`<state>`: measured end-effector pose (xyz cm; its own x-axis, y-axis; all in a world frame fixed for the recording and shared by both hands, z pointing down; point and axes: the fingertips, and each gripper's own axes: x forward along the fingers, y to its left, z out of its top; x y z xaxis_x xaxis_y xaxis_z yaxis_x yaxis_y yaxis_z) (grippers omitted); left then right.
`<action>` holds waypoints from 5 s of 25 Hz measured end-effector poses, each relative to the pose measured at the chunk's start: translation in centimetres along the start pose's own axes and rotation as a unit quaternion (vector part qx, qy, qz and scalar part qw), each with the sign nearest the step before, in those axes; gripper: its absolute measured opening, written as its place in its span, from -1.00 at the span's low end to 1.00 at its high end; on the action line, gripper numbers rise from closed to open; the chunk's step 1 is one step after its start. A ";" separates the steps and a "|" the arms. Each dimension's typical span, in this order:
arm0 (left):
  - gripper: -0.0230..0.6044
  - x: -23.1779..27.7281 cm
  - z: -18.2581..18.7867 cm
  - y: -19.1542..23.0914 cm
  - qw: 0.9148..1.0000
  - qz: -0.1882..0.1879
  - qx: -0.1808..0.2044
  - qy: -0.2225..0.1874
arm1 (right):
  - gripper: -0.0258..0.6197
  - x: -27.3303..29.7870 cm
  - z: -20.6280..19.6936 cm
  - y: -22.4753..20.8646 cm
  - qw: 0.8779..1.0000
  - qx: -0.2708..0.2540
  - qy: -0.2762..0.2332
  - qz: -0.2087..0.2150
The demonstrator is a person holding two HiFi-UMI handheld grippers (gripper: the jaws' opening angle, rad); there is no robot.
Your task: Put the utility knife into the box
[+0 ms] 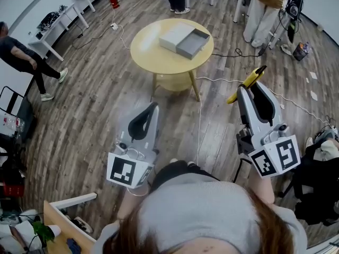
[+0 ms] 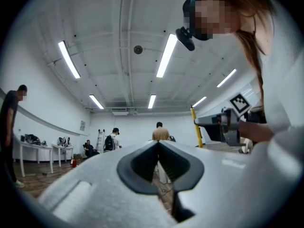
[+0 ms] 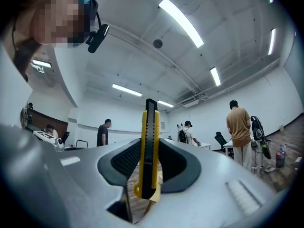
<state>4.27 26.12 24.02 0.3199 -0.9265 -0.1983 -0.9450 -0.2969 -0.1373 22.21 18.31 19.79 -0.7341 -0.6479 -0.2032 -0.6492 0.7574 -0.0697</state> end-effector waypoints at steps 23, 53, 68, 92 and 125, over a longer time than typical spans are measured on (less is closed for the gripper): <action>-0.92 8.5 -3.8 9.8 1.000 -0.001 -0.001 0.001 | -0.54 12.3 -2.7 -3.8 1.000 0.003 0.000 0.003; -0.92 25.2 -9.9 25.8 0.997 -0.072 -0.018 0.003 | -0.54 33.2 -8.3 -11.6 0.999 0.020 0.020 -0.046; -0.92 38.3 -12.2 30.8 0.999 -0.049 -0.002 -0.005 | -0.55 44.3 -9.1 -21.2 0.999 0.034 0.018 0.000; -0.92 41.5 -14.6 35.0 0.996 -0.088 -0.034 0.001 | -0.55 49.4 -13.7 -22.3 0.992 0.102 0.059 -0.048; -0.92 43.6 -15.8 31.5 0.987 -0.148 -0.056 0.008 | -0.55 44.4 -32.7 -27.5 0.905 0.276 0.237 -0.222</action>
<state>-12.66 -27.32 26.41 0.5836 -0.7981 -0.1499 -0.8117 -0.5788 -0.0785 0.98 -33.90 44.62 -0.5133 -0.7609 0.3969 -0.7985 0.2539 -0.5459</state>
